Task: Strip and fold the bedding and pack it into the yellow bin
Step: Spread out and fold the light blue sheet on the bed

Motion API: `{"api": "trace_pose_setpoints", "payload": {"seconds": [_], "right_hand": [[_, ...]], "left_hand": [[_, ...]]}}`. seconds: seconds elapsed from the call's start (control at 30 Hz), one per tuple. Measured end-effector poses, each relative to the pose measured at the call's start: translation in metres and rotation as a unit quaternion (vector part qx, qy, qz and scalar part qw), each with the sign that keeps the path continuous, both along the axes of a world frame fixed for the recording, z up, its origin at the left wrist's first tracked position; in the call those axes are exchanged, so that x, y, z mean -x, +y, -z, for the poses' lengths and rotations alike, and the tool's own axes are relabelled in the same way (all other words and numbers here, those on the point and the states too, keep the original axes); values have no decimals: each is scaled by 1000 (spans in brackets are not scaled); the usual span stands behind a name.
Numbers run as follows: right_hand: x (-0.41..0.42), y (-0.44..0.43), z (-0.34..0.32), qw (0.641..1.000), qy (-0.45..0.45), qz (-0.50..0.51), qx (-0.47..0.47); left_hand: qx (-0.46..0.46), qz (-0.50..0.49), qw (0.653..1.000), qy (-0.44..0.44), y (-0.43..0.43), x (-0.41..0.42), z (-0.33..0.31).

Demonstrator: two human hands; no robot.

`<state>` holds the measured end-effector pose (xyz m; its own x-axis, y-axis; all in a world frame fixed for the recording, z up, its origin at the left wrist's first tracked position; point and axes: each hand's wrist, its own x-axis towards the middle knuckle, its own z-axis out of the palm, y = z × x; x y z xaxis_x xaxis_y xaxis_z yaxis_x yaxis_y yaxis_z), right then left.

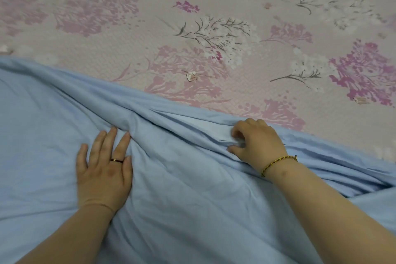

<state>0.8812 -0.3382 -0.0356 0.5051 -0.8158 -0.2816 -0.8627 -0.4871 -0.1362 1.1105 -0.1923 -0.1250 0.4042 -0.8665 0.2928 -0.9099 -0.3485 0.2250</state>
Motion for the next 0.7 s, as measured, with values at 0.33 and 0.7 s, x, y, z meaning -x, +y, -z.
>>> {"api": "trace_pose_setpoints", "payload": {"seconds": [0.33,0.7], "right_hand": [[-1,-27,22,978,-166,28,126],[-13,-93,-17,972,-88,94,196]], "left_hand": [[0,-2,1000,1,0,-1,-1],[-3,-3,1000,-4,0,-1,1]]}}
